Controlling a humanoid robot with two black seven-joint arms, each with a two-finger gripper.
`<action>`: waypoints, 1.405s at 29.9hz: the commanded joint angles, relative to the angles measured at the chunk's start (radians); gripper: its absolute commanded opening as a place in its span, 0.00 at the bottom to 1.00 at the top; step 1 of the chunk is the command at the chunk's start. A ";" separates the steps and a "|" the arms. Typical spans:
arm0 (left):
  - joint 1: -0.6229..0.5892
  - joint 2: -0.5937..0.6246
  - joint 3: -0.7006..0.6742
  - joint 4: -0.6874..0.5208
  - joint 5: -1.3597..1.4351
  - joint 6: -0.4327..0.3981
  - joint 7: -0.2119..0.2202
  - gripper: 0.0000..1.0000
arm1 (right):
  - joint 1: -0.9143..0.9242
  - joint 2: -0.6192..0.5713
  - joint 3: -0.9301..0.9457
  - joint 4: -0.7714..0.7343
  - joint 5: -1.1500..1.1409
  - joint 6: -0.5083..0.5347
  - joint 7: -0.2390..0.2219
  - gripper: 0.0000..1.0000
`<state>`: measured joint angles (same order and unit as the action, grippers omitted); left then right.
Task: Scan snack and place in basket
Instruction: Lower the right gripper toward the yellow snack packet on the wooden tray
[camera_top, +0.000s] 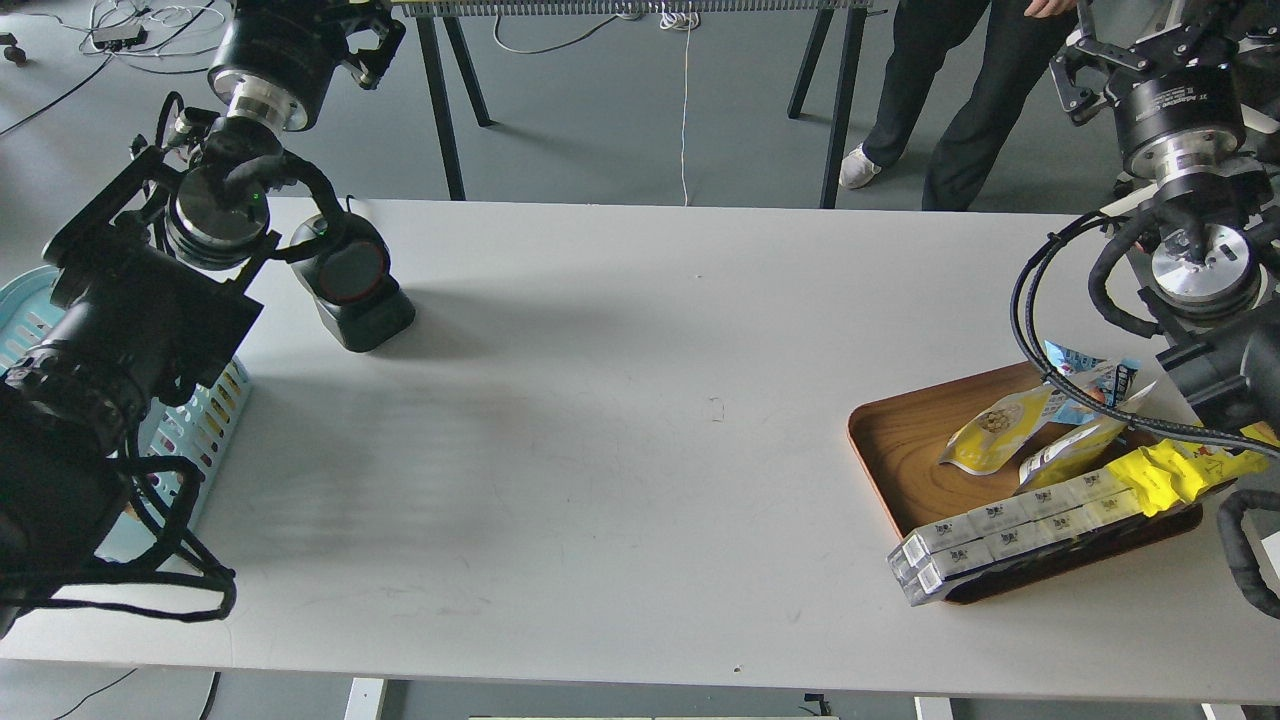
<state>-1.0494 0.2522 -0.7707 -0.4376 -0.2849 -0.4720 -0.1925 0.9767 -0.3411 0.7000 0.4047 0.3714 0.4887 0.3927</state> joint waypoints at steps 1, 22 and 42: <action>-0.006 0.007 0.004 -0.001 0.001 0.000 -0.013 1.00 | 0.004 -0.001 0.000 0.000 -0.002 0.000 0.000 0.99; 0.008 0.010 0.007 -0.006 0.003 -0.016 -0.004 1.00 | 0.572 -0.277 -0.743 0.330 -0.532 0.000 0.093 0.99; 0.006 0.004 0.005 -0.020 0.004 -0.014 -0.013 1.00 | 1.146 -0.317 -1.543 1.149 -1.635 -0.237 0.096 0.99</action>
<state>-1.0436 0.2563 -0.7655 -0.4574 -0.2806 -0.4861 -0.2051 2.1096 -0.6546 -0.7734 1.4785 -1.1170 0.3020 0.4891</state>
